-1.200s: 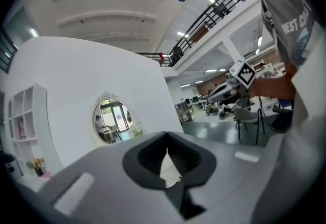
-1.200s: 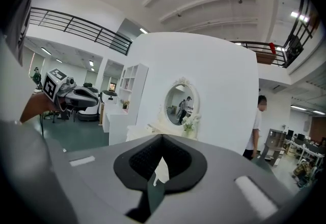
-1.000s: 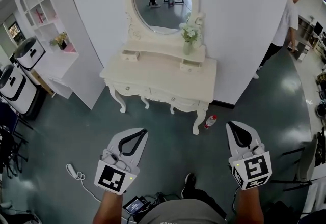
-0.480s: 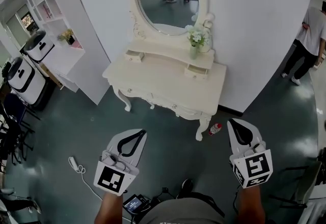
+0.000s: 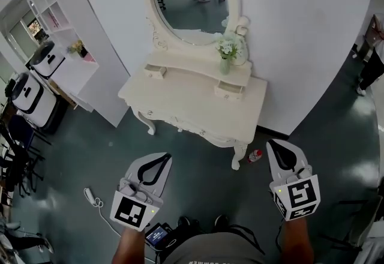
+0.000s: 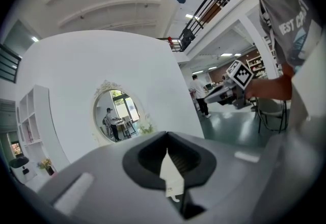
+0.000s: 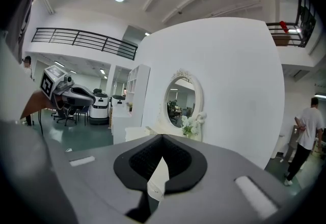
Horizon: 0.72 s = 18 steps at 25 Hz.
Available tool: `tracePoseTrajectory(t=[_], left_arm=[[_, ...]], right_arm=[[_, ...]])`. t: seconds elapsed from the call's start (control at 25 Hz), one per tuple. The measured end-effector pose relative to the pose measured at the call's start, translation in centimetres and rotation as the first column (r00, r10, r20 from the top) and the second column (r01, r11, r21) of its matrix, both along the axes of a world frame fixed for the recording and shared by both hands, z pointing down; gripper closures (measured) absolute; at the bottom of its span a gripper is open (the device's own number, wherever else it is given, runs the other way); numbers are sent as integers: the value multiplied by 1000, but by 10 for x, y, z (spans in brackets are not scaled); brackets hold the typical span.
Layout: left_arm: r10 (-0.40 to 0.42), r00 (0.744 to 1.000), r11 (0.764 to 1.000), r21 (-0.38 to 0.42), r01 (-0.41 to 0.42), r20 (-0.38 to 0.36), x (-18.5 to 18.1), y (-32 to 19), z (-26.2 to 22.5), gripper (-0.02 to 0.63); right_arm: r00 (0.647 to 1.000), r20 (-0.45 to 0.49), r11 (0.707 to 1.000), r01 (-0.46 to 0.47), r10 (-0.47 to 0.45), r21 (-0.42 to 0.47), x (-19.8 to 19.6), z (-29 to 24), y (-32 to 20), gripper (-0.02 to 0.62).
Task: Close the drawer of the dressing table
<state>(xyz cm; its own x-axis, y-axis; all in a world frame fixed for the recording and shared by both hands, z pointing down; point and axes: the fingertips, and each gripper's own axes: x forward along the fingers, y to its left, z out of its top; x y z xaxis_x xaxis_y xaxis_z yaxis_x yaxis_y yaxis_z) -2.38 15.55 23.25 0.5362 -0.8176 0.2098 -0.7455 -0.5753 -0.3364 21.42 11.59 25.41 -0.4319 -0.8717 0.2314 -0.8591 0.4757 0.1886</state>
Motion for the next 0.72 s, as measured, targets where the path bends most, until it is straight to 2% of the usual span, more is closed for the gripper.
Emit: tracePoseTrajectory(t=[0.16,0.48,0.72], left_arm=[[19,1000,1000,-2,-19,-7,3,-22,5,603],[129,991,992,7,-129,-24,-2,-94,12,603],[265,963,964,9,-265,-45,2,-167,6,603]], right_arm=[[1000,-1,1000,-25,25,-5,4,5,-12,595],[992,-24,992,-128,128,-17,-1,11,-46,595],[967,-38,967,-252,250,-31,-8,5,-80,595]])
